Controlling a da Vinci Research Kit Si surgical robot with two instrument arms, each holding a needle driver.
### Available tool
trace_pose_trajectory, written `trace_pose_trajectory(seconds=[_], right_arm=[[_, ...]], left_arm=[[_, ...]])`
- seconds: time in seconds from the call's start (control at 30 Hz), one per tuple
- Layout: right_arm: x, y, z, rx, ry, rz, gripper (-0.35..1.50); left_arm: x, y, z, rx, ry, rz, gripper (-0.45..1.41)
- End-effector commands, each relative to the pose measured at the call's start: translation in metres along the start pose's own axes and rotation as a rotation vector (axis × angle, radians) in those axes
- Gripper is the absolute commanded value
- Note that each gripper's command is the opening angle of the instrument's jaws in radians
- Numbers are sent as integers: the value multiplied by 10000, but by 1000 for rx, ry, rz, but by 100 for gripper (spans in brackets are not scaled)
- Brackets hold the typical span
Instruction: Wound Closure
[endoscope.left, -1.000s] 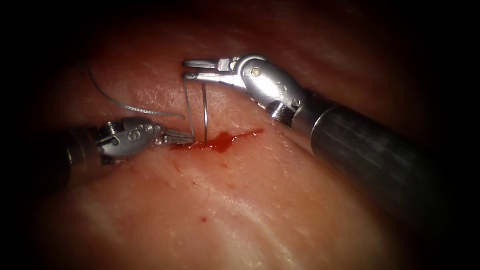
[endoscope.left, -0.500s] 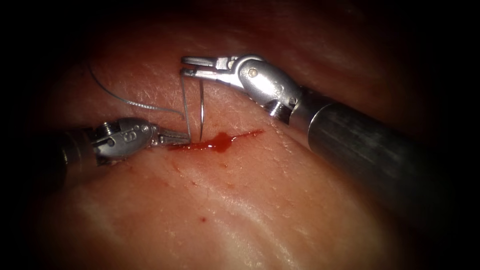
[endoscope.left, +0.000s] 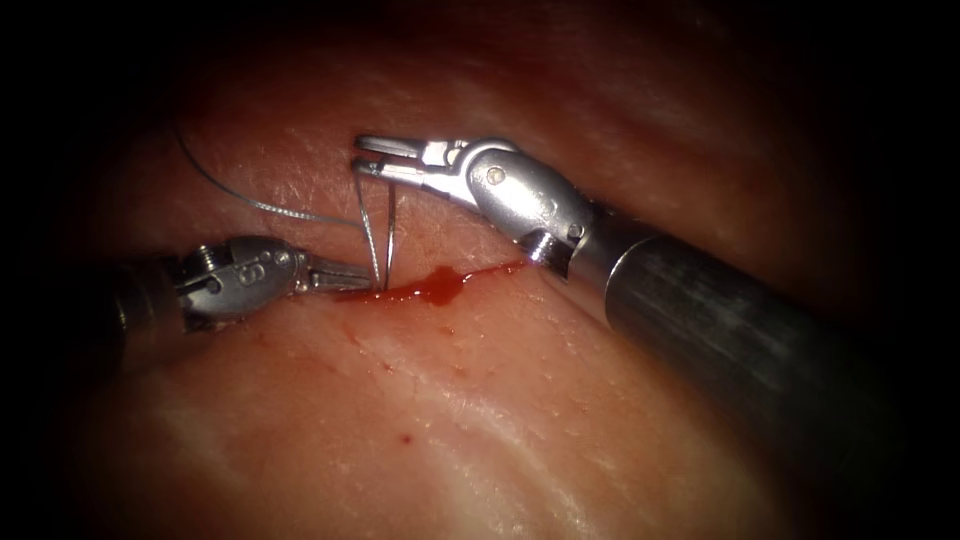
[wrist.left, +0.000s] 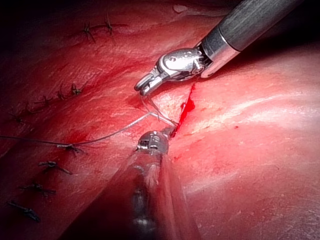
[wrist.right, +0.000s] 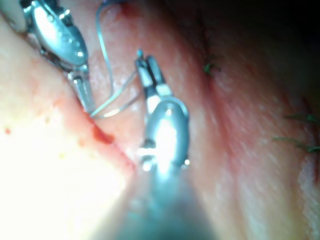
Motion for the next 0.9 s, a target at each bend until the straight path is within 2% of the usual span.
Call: trace_pose_trajectory(seconds=[0.03, 0.37, 0.53, 0.9], right_arm=[[-4, 3, 7, 9, 4, 0, -35], [-1, 0, 10, 63, 25, 33, -35], [5, -1, 14, 110, 89, 102, -35], [7, 5, 14, 155, 156, 145, -35]], left_arm=[[-1, -3, 7, 0, 2, 2, -45], [-1, -4, 8, -1, 2, 2, -45], [-1, -4, 8, -1, 2, 3, -45], [-3, -2, 8, 1, 2, 4, -45]])
